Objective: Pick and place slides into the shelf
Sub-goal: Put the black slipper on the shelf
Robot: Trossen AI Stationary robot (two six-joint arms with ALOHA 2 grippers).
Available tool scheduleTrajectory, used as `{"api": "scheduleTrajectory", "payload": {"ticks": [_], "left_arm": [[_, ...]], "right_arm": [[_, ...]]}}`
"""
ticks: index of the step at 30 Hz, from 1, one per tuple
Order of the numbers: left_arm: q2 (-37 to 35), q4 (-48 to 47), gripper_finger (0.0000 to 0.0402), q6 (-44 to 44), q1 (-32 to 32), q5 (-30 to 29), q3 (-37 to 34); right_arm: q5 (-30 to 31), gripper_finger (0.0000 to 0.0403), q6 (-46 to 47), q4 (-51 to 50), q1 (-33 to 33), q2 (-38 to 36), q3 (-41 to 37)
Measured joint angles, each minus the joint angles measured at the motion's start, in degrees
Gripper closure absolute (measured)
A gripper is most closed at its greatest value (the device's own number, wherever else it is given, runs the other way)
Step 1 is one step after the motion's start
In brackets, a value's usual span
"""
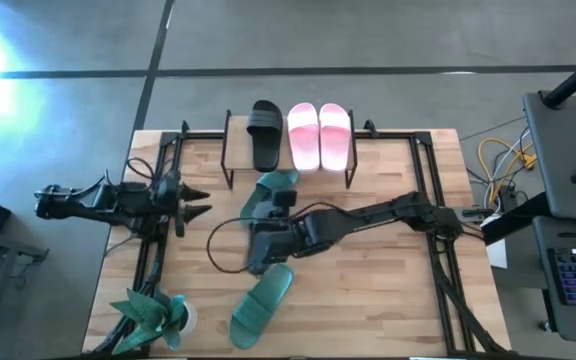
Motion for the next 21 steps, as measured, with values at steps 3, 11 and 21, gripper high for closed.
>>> {"api": "scheduleTrajectory", "payload": {"ticks": [3, 11, 21], "left_arm": [[-1.32, 0.85, 0.0229, -0.15, -0.04, 0.03, -0.44], [-0.65, -2.2, 0.0229, -0.1, 0.0, 2.31, -0.49], [5.15, -2.06, 0.0229, -5.95, -0.01, 10.79, -0.74]], "right_arm": [[-5.74, 0.0394, -5.39, 6.33, -0.72, 1.83, -1.55], [-12.26, 0.0394, -17.77, 15.09, -1.43, 8.87, -0.98], [-12.62, 0.0351, -11.9, 14.48, -2.63, 13.34, -0.79]]}}
